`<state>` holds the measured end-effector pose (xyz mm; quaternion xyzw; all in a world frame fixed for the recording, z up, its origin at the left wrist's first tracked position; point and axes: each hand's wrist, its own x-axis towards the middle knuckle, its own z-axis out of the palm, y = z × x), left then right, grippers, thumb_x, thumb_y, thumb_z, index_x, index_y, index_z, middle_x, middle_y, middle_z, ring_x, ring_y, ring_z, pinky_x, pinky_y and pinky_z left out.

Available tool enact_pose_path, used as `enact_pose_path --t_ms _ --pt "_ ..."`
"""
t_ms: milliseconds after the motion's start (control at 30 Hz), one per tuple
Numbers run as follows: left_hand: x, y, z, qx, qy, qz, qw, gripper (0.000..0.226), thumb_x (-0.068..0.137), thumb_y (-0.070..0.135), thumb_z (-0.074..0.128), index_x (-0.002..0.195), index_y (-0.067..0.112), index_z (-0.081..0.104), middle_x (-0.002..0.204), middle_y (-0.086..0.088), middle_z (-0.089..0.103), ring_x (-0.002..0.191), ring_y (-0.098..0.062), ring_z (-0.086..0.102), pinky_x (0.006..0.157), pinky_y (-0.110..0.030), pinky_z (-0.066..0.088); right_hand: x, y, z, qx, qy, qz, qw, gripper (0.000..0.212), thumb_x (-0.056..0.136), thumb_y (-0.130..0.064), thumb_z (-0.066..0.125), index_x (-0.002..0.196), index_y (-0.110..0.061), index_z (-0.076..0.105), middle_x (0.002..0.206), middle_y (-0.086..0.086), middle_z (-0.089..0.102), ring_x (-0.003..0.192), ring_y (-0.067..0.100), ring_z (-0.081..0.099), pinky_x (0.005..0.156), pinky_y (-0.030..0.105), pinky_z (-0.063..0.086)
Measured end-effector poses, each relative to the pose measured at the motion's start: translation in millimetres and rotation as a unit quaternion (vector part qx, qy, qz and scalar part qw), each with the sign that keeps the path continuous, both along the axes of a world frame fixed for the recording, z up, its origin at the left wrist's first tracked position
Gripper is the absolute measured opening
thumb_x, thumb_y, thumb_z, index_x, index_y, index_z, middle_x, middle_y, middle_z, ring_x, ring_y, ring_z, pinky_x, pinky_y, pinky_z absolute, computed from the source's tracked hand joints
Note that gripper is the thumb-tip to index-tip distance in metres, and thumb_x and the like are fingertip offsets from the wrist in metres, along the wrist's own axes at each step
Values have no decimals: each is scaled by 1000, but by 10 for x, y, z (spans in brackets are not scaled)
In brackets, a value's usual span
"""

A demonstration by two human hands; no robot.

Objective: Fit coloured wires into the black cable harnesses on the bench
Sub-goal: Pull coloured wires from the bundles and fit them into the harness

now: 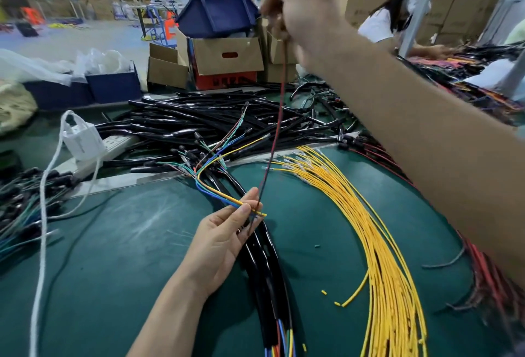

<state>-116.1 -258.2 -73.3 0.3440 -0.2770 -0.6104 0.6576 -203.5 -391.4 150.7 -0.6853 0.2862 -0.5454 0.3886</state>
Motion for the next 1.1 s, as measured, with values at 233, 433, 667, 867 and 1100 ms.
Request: enact_pose_path --t_ms 233,433,667,867,1100 --pt "-8 39 39 5 -35 -26 999 24 76 18 56 82 11 78 104 -8 73 87 -18 71 73 -23 56 375 -108 -458 110 46 72 990 28 103 -8 32 86 -11 54 61 5 55 48 13 46 43 20 36" --pt "14 29 22 27 -22 -21 999 22 76 16 57 83 12 78 98 -11 73 83 -17 72 66 -21 56 213 -489 -644 173 32 -50 983 16 102 -21 39 101 -13 53 70 10 64 53 15 53 50 21 41" --pt "25 -8 1 41 13 6 999 21 76 12 59 84 6 77 96 -15 73 90 -21 71 68 -21 56 -348 -498 -1567 332 228 -93 911 73 88 -49 60 137 -2 34 119 11 46 104 27 52 94 41 48" --pt "25 -28 -15 41 18 13 999 21 75 12 59 84 4 77 96 -16 73 89 -22 71 68 -22 56 -732 151 -1882 388 282 -3 877 50 89 -56 52 77 -9 59 58 3 60 40 13 47 38 16 34" --pt "-27 -21 -16 31 -23 7 999 24 74 13 59 87 1 75 101 -18 72 94 -21 70 72 -23 56 -652 515 -1896 463 40 116 878 19 94 -20 58 93 -6 71 92 4 70 51 9 54 43 15 42"
